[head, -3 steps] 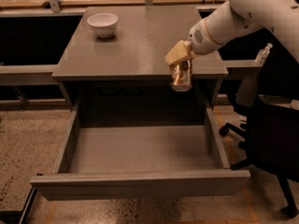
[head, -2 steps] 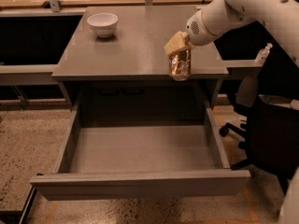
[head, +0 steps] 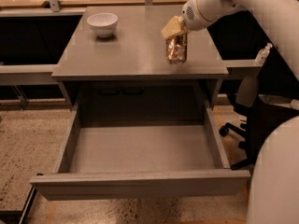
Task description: Pick orange can from top drawer and place on counter
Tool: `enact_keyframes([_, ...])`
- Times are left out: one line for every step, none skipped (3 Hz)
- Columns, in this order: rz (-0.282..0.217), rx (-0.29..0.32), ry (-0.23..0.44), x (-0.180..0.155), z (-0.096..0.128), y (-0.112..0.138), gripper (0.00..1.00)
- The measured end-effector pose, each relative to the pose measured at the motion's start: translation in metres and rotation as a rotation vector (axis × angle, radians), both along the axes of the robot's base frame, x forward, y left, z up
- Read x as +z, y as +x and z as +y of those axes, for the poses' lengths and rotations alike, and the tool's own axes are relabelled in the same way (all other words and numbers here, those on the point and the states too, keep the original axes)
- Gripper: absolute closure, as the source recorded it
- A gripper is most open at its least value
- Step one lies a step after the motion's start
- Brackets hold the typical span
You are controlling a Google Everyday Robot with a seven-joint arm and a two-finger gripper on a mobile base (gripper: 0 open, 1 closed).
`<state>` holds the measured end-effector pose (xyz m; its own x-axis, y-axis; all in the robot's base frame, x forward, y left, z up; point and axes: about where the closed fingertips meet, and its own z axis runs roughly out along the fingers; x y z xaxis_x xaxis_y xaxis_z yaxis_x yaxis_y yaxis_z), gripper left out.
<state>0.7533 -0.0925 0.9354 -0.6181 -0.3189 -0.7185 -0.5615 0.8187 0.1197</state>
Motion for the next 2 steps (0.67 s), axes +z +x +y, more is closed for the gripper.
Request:
enact_keyframes([-0.003,0.005,0.019,-0.007,0.009,0.022,0.59])
enact_keyframes([0.018,-0.002,0.031,-0.021,0.012,0.038,0.36])
